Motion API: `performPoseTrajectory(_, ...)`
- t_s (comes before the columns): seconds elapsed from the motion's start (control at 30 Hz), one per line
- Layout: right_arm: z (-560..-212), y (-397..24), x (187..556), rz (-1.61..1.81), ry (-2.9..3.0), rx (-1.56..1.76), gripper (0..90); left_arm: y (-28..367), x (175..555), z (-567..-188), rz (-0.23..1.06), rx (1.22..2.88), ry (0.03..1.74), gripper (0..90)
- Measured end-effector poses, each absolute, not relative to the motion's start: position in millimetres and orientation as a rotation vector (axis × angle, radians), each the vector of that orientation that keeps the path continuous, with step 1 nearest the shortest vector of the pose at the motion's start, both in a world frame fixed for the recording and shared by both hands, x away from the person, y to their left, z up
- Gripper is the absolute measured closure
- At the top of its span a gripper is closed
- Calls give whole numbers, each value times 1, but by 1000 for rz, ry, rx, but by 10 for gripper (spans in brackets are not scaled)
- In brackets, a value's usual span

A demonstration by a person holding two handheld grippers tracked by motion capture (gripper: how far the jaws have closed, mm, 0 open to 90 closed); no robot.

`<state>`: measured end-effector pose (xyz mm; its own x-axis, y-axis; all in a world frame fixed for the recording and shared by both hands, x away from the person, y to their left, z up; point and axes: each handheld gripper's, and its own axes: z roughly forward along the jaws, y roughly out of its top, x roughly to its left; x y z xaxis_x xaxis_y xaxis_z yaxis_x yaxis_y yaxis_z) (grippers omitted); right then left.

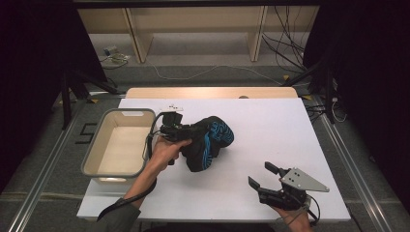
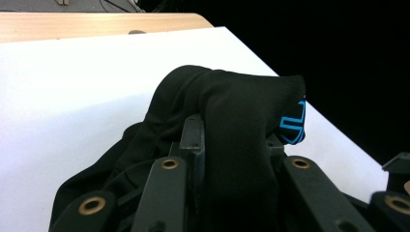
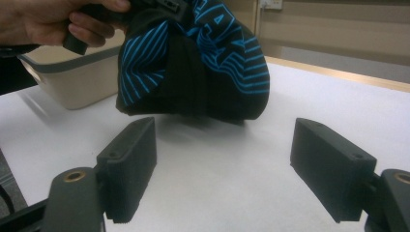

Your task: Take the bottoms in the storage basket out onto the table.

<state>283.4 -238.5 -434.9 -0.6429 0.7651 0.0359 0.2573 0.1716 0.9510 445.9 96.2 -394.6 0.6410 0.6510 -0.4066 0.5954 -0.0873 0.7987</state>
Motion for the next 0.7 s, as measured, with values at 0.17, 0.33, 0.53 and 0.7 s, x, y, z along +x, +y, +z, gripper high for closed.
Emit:
performPoseTrajectory(0.17,-435,-239,283,1479,1998,961,255,91,444,-398,64,1781,1004,719)
performPoseTrajectory(0.33,-435,-239,283,1480,1998,962,255,85,444,-402,53,1815,991,719)
performPoseTrajectory(0.53,-435,-239,283,1478,1998,962,255,79,442,-406,43,1844,984,718)
performPoseTrajectory(0.7,-435,-239,283,1478,1998,961,255,76,442,-408,41,1859,978,715)
